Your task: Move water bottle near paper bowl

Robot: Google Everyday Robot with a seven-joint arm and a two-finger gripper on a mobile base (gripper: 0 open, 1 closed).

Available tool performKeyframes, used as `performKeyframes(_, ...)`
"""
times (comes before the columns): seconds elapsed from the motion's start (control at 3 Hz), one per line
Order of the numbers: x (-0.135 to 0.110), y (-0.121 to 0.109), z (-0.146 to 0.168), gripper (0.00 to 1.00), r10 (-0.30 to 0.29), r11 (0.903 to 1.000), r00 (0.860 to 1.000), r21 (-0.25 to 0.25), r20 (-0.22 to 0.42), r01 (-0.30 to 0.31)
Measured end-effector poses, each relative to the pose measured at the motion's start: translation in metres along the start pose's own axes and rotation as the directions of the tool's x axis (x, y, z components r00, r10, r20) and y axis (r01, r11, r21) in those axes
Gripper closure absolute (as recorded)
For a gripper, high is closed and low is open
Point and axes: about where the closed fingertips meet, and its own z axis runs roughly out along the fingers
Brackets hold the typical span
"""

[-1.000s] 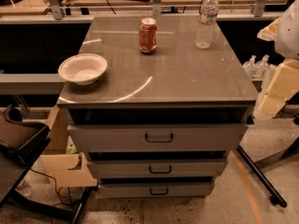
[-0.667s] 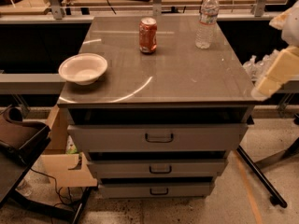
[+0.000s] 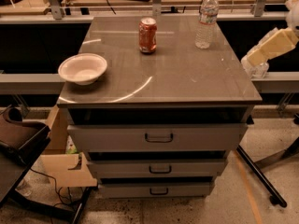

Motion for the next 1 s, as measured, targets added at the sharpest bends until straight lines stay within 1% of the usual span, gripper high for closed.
performKeyframes(0.33,-0.005,-0.006,0.015,0.0,0.116,0.9914,0.985,0.045,0.126,-0.123)
performKeyframes(0.67,-0.006,0.006,0.035,0.0,0.242,0.9651,0.94,0.04,0.239,-0.259)
performKeyframes(1.0,-0.019,-0.01,0.031,0.0,0.238,0.9562,0.924,0.095,0.301,-0.277)
